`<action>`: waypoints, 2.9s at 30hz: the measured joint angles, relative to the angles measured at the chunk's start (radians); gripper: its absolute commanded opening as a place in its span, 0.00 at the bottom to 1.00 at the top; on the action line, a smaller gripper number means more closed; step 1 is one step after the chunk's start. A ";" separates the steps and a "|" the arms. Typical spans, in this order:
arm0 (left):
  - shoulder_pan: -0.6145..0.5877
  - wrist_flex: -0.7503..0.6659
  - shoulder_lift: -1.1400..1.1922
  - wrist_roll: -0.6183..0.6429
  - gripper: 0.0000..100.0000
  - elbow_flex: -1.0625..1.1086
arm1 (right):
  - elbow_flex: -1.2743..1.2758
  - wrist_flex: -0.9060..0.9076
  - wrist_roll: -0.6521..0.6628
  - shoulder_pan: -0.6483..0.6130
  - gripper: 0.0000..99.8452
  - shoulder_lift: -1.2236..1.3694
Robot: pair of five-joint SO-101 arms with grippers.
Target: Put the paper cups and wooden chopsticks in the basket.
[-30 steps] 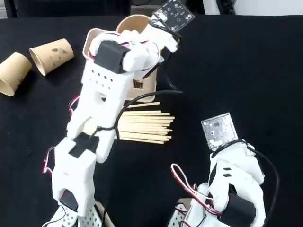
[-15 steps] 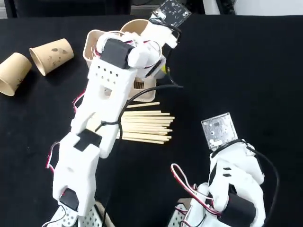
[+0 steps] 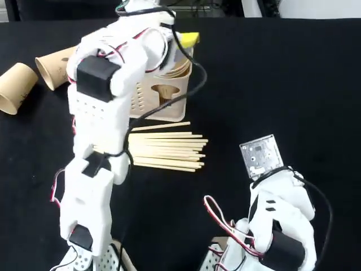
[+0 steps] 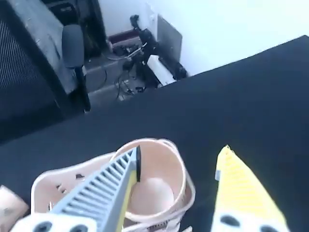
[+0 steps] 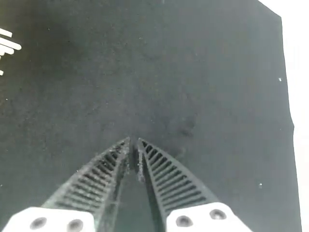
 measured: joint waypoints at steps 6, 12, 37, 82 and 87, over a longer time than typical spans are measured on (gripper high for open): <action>-0.210 0.028 -0.002 0.015 0.27 -0.002 | 0.000 0.000 0.000 0.000 0.01 0.000; -0.568 0.028 -0.002 0.040 0.27 0.072 | 0.000 0.000 0.000 0.000 0.01 0.000; -1.042 0.014 -0.084 -0.041 0.27 1.005 | 0.000 0.000 0.000 0.000 0.01 0.000; -0.974 -2.386 -0.290 0.546 0.27 2.573 | 0.000 0.000 0.000 0.000 0.01 0.000; -0.974 -2.539 -0.290 0.546 0.27 2.621 | 0.000 0.000 0.000 0.000 0.01 0.000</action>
